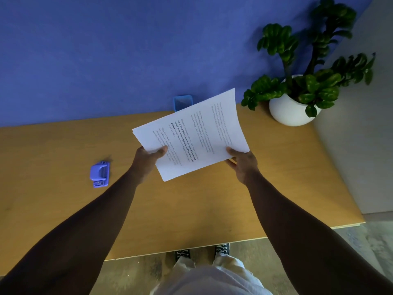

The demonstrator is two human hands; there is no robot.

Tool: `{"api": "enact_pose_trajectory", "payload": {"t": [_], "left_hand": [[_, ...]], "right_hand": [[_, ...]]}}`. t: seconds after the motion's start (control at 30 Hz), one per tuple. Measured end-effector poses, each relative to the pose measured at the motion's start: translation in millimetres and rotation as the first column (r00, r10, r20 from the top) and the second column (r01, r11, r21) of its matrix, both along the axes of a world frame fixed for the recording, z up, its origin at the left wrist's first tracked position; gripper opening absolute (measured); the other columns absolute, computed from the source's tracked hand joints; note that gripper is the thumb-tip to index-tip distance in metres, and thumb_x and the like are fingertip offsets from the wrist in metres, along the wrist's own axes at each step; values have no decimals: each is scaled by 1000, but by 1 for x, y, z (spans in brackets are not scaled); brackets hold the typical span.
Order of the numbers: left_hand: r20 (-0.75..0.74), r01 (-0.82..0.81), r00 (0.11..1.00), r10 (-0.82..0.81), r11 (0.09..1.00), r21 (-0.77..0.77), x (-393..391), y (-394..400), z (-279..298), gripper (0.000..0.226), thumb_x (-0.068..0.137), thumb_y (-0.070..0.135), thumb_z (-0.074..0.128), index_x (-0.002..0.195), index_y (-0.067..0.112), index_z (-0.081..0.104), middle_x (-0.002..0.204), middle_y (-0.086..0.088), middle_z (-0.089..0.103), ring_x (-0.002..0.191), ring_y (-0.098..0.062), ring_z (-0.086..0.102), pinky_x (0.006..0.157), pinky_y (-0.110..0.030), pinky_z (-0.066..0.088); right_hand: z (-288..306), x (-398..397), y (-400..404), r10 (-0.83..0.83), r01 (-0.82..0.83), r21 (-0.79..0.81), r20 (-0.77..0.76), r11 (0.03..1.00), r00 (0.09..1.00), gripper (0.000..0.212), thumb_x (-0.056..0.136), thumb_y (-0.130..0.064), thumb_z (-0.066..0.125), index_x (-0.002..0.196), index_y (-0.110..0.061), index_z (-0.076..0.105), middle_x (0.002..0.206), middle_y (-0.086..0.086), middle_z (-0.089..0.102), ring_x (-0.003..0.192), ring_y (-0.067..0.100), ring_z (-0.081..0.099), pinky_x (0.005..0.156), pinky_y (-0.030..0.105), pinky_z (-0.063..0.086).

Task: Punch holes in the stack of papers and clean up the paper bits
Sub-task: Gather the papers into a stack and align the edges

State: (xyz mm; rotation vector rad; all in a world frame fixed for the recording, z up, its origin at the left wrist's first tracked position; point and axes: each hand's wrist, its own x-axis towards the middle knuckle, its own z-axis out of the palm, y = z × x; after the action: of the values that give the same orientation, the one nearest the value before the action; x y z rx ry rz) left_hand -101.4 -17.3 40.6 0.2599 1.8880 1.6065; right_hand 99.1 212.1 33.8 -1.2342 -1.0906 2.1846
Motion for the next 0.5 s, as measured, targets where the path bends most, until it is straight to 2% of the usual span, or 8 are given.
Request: {"api": "enact_pose_trajectory", "payload": {"t": [0.1, 0.23, 0.37, 0.43, 0.5], "left_hand": [[-41, 13, 999, -15, 999, -51, -6, -6, 2, 17, 85, 18, 77, 99, 26, 72, 96, 15, 78, 88, -5, 74, 65, -16, 57], [-77, 26, 996, -34, 995, -95, -7, -8, 2, 14, 86, 20, 78, 95, 29, 73, 93, 17, 77, 86, -4, 74, 66, -16, 57], [-99, 6, 995, -16, 995, -103, 1, -5, -1, 11, 85, 21, 78, 93, 27, 74, 89, 14, 78, 84, -7, 75, 63, -19, 58], [-105, -18, 995, 6, 994, -110, 8, -2, -3, 12, 85, 22, 79, 96, 24, 73, 94, 10, 77, 84, -9, 74, 69, -26, 60], [-100, -57, 994, 47, 993, -99, 15, 2, -6, 13, 85, 21, 79, 96, 23, 73, 97, 7, 76, 86, -9, 73, 75, -29, 59]], "right_hand": [[-1, 6, 5, 4, -10, 99, 69, 995, 998, 37, 78, -11, 78, 111, -18, 64, 111, 1, 70, 102, 24, 65, 83, 41, 58], [-5, 11, 9, 93, -130, 218, 174, 967, 980, 31, 77, -10, 78, 104, -22, 68, 105, -1, 75, 96, 23, 70, 81, 41, 59], [-5, 11, 4, 186, -275, 332, 276, 902, 943, 25, 79, -12, 76, 101, -23, 72, 98, -10, 75, 92, 17, 71, 66, 26, 57], [-4, 8, 1, 183, -295, 361, 314, 885, 932, 26, 79, -12, 76, 102, -24, 72, 97, -12, 74, 89, 13, 70, 62, 20, 54], [-3, 4, 0, 176, -303, 375, 336, 876, 925, 28, 78, -10, 76, 101, -26, 71, 97, -9, 74, 88, 13, 69, 64, 23, 55]]}}
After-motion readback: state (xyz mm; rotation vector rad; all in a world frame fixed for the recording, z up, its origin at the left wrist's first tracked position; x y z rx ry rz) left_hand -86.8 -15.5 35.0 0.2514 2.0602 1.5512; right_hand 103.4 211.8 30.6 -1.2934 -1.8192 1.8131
